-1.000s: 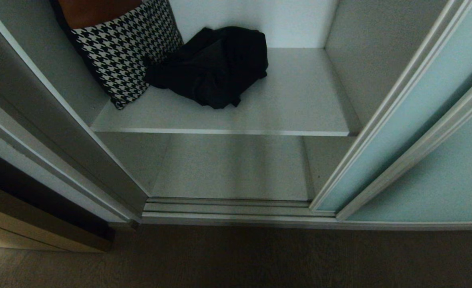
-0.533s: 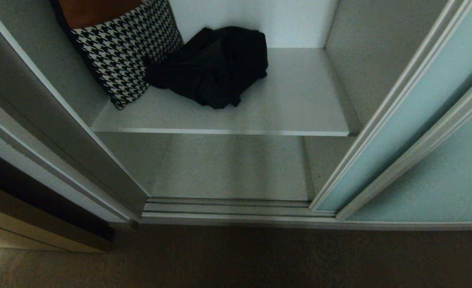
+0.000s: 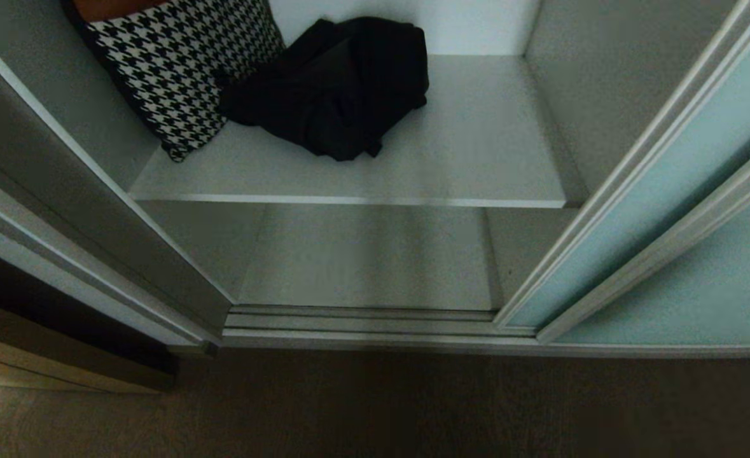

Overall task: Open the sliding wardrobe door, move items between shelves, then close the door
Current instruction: Place the bag on the lower shelf

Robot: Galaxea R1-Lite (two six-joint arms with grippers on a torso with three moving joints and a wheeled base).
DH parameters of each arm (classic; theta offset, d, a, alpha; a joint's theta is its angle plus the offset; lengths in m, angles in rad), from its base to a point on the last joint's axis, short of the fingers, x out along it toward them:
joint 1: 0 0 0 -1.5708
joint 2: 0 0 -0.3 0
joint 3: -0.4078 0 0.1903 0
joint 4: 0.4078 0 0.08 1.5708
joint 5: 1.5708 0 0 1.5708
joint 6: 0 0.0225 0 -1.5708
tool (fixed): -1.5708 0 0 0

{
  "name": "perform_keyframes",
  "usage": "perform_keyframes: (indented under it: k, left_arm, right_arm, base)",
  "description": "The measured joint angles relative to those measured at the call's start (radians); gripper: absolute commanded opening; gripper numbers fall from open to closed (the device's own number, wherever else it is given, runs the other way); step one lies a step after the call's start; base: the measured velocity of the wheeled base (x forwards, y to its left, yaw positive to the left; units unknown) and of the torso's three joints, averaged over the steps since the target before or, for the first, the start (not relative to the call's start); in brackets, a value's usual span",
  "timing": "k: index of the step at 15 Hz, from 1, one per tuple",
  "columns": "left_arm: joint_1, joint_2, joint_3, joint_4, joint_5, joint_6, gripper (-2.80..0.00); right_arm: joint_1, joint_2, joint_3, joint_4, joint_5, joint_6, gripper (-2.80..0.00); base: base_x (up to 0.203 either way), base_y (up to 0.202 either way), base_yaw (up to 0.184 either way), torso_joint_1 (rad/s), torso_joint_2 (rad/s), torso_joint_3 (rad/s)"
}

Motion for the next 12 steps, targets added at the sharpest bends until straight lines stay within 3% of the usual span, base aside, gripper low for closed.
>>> perform_keyframes:
  k: [4, 12]
  left_arm:
    - [0.0, 0.0, 0.0, 0.0, 0.0, 0.001, -2.8]
    - [0.0, 0.0, 0.0, 0.0, 0.0, -0.016, -2.8]
  right_arm:
    - [0.0, 0.0, 0.0, 0.0, 0.0, 0.0, -2.8]
    - [0.0, 0.0, 0.0, 0.0, 0.0, 0.0, -2.8]
  base:
    - [0.0, 0.0, 0.0, 0.004, 0.0, -0.13]
    - [0.0, 0.0, 0.0, 0.0, 0.0, -0.004]
